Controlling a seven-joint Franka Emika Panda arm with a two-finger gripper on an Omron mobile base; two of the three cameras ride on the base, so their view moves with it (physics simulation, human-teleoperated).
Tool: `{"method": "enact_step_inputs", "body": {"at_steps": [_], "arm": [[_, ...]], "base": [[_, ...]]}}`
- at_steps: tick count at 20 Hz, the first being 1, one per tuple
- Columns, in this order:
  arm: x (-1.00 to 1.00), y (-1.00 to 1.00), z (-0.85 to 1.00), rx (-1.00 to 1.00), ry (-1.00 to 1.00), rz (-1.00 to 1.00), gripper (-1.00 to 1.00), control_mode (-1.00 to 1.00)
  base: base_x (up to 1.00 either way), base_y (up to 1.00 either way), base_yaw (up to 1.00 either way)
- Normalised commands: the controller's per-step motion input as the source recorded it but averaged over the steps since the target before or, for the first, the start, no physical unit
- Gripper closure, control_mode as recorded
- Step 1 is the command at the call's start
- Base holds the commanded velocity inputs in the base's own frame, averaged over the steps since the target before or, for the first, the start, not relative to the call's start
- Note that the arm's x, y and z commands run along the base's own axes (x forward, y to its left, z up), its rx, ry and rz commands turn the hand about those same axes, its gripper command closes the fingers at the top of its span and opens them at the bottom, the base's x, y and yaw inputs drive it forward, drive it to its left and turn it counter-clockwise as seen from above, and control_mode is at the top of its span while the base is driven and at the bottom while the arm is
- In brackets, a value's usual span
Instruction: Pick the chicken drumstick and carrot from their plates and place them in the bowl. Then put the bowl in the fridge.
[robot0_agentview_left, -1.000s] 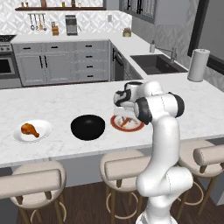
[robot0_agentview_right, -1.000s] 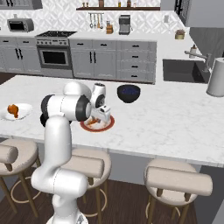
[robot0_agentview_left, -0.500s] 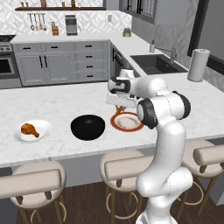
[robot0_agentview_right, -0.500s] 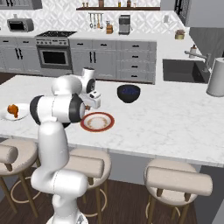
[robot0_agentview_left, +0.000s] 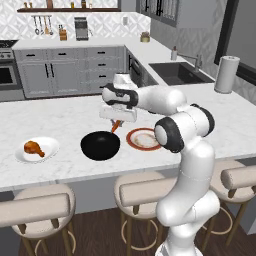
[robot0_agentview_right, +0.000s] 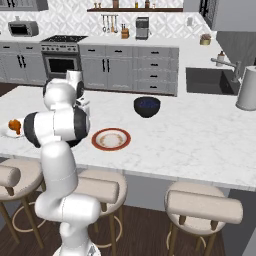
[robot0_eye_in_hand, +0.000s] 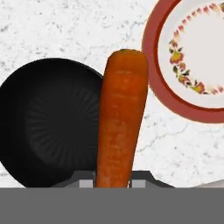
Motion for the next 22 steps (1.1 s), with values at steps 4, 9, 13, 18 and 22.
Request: {"method": "enact_step_inputs", "body": {"at_steps": [4, 9, 13, 18, 22], "arm": [[-0.15, 1.00, -0.09, -0.03, -0.01, 0.00, 1.00, -1.00], [0.01, 0.67, -0.46, -0.12, 0.00, 0.00, 1.00, -1.00], [0.08, 0.00, -0.26, -0.06, 0.00, 0.00, -1.00, -1.00], [-0.15, -0.15, 0.08, 0.04, -0.03, 0.00, -1.00, -1.00], [-0.69, 0.00, 0.79, 0.02, -0.22, 0.00, -1.00, -1.00]], "base": [[0.00, 0.00, 0.00], [0.00, 0.00, 0.00], [0.00, 0.00, 0.00], [0.00, 0.00, 0.00], [0.00, 0.00, 0.00]]}}
